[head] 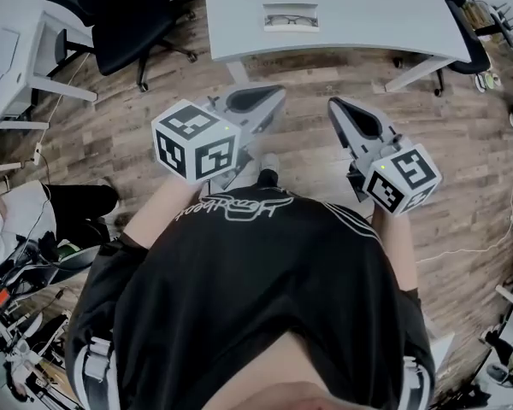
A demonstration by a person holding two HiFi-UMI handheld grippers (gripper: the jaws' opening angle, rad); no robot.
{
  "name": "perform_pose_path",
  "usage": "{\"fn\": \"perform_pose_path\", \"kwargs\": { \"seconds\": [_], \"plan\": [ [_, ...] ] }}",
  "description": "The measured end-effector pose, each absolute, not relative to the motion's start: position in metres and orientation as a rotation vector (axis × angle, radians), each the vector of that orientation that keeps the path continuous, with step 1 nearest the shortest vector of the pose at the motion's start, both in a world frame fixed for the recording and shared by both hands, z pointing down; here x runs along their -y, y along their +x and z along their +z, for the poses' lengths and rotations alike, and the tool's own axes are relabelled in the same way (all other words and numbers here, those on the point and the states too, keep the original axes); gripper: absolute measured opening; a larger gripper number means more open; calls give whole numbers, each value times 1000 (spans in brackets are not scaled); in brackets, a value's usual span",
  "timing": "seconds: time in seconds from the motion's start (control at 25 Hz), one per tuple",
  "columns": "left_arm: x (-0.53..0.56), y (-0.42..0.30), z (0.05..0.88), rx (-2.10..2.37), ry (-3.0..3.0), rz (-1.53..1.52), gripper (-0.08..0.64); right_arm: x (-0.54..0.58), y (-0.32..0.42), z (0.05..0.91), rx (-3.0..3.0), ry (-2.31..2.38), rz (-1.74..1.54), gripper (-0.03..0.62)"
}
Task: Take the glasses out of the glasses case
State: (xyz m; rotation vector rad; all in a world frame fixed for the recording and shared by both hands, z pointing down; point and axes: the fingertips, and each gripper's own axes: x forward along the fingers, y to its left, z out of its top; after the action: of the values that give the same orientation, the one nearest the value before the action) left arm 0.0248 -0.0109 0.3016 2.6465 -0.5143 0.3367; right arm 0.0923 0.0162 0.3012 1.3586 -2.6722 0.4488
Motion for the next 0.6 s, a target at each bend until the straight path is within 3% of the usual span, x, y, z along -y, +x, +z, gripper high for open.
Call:
{"fn": "perform_pose_path", "kwargs": {
  "seconds": [0.6],
  "plan": [
    [136, 5, 312, 472, 2634, 352, 6, 110, 74, 304, 2617, 1390, 458, 9]
  ]
}}
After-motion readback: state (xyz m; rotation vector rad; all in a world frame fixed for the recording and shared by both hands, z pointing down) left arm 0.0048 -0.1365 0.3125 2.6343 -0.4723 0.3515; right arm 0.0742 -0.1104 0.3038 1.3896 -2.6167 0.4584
